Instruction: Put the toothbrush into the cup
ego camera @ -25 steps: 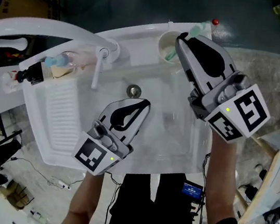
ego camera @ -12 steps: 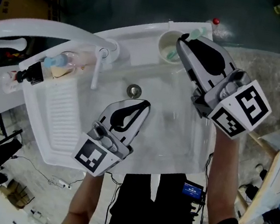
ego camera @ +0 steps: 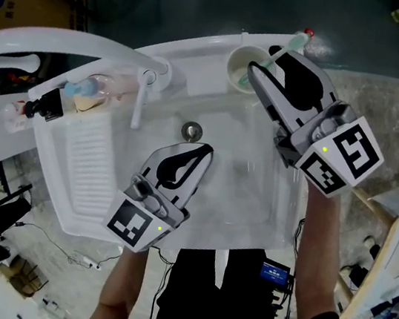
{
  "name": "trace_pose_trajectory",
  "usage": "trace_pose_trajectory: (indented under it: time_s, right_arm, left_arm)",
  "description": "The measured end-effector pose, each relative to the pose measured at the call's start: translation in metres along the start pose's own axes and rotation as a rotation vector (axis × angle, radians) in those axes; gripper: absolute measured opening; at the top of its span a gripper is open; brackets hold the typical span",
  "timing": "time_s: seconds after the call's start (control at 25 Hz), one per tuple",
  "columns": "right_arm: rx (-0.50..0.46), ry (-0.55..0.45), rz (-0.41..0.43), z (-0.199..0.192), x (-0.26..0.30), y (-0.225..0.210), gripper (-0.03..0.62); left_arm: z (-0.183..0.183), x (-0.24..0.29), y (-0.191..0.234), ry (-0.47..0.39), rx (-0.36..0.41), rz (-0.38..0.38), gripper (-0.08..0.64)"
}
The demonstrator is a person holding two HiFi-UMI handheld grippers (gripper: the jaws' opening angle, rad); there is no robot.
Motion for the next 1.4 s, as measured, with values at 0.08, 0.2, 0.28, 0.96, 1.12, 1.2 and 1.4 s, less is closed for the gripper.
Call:
trace_pose_trajectory:
  time_s: [0.08, 0.2, 0.28, 0.96, 1.12, 1.2, 1.4]
  right_arm:
    - [-0.005, -0.001, 0.000, -0.001, 0.000, 0.000, 0.186]
    - [-0.018, 0.007, -0.006, -0.003, 0.001, -0.001, 0.206]
    - [-0.023, 0.016, -0.014, -0.005, 0.000, -0.003, 0.210]
    - [-0.015, 0.047, -0.088, -0.020, -0.010, -0.018, 0.213]
    - [-0.054, 0.044, -0.055, -0.013, -0.018, -0.009, 0.213]
    - [-0.091, 0.050, -0.022, -0.009, -0.022, 0.001, 0.213]
    - [-0.155, 0.082, -0.035, 0.000, -0.035, 0.021, 0.213]
  left_arm:
    - [-0.001, -0.001, 0.000, 0.004, 0.001, 0.000, 0.012]
    - [-0.001, -0.001, -0.001, 0.001, -0.001, 0.002, 0.012]
    - [-0.001, -0.001, -0.002, -0.003, -0.003, 0.003, 0.012]
    - [-0.006, -0.009, -0.003, 0.011, -0.014, 0.011, 0.012]
    - [-0.002, -0.013, -0.004, 0.004, -0.014, 0.022, 0.012]
    - [0.003, -0.015, -0.007, 0.000, -0.012, 0.026, 0.012]
    - [0.022, -0.024, -0.016, -0.029, 0.008, 0.024, 0.012]
Point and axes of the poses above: the fingertips, and each gripper's own axes: x forward along the fingers, y to its left, z out of its top, the point moved 7 cm from there along -x, backward along the fingers, and after that the axes turned 14 degrees about -y, right-handed, at the moved point
